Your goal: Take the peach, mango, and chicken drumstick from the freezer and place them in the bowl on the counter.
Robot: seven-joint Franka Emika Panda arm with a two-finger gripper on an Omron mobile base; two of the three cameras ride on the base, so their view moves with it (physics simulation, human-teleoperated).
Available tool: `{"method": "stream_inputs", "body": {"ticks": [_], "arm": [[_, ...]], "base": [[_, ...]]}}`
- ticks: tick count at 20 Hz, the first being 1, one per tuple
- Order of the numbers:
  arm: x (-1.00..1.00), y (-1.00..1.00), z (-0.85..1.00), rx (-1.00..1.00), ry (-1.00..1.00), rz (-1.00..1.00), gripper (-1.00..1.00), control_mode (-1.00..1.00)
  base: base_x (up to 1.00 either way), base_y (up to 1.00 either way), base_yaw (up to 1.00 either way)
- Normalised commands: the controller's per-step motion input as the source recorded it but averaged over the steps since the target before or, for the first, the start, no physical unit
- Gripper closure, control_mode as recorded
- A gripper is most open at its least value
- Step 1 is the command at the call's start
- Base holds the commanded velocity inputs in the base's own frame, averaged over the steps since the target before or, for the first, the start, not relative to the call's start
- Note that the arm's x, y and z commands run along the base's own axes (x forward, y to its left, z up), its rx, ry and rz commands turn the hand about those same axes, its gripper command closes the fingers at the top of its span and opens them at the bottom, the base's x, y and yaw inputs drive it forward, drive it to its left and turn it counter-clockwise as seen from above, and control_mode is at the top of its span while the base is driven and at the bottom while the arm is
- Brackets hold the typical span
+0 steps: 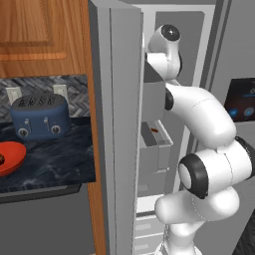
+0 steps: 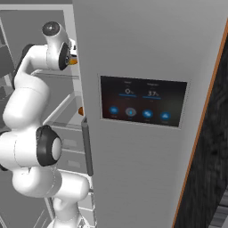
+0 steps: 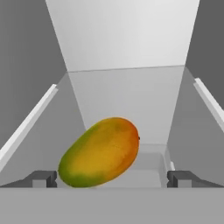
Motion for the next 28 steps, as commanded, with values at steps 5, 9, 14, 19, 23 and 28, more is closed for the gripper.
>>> {"method": "stream_inputs", "body": {"ticks": [5, 9, 14, 19, 23, 28], "arm": [[0.18, 0.05, -0.16, 0.0, 0.0, 0.0, -1.0, -1.0], [0.14, 0.1, -0.03, 0.0, 0.0, 0.0, -1.0, -1.0], [0.04, 0.12, 0.0, 0.0, 0.01, 0.0, -1.0, -1.0], [0.01, 0.02, -0.07, 0.0, 0.0, 0.0, -1.0, -1.0], [0.0, 0.0, -0.08, 0.0, 0.0, 0.0, -1.0, -1.0], [0.03, 0.0, -0.04, 0.0, 0.0, 0.0, -1.0, -1.0]], "base": [[0.0, 0.0, 0.0], [0.0, 0.0, 0.0], [0.0, 0.0, 0.0], [0.0, 0.0, 0.0], [0.0, 0.0, 0.0], [0.0, 0.0, 0.0]]}}
